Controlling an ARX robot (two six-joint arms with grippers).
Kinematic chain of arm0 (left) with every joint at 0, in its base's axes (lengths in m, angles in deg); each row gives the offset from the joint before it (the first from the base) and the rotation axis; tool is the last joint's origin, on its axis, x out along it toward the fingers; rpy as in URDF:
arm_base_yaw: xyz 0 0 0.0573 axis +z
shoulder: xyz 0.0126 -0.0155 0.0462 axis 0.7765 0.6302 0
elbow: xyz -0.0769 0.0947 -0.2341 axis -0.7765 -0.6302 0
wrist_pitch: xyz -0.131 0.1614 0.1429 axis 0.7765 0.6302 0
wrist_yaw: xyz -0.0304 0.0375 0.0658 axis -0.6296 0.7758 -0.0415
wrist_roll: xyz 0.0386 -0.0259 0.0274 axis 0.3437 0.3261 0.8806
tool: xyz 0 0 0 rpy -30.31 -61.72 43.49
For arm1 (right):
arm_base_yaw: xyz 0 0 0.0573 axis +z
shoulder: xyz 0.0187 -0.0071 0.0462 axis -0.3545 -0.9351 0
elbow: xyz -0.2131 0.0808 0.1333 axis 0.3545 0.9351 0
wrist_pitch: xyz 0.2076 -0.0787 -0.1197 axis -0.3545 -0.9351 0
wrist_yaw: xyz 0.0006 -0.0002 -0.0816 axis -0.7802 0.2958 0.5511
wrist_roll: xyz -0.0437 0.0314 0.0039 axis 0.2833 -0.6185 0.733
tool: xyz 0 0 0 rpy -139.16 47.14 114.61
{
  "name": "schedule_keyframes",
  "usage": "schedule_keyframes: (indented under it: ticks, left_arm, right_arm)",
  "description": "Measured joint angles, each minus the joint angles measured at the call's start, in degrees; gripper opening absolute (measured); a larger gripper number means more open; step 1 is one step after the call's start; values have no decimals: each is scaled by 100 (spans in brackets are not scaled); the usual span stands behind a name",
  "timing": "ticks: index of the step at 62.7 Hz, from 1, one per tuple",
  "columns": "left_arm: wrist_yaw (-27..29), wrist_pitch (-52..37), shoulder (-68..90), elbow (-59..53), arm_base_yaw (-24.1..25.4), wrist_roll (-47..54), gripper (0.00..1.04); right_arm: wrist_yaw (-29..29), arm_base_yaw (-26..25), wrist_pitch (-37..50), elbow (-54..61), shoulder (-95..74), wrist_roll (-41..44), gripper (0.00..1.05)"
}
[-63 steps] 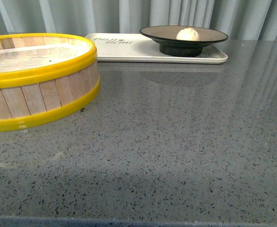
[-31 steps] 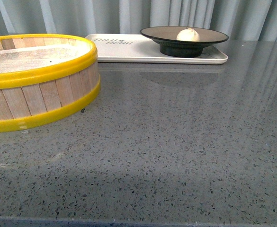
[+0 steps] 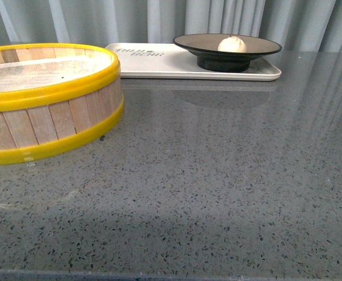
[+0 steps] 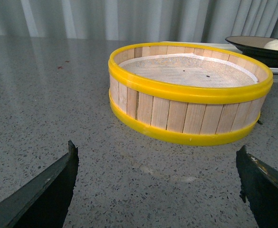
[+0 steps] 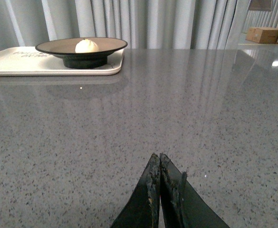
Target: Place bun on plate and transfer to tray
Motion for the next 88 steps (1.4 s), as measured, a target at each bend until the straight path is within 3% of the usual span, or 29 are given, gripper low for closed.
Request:
schedule_keyframes:
  ticks: [6,13,34,71,88]
  left_arm:
    - [2,0,0,0,0,0,98]
    - [4,0,0,0,0,0,98]
    - [0,0,0,0,0,0,98]
    - [2,0,0,0,0,0,98]
    - [2,0,0,0,0,0,98]
  right_arm:
    - [-2,0,-131,0,138,2,2]
    - [-4,2,-1099,-2,935,4,2]
    - [-4,2,-1137,-2,1110,9,2]
    - [-4,2,-1137,-2,1110,9,95]
    - [-4,2,-1137,-2,1110,7,96]
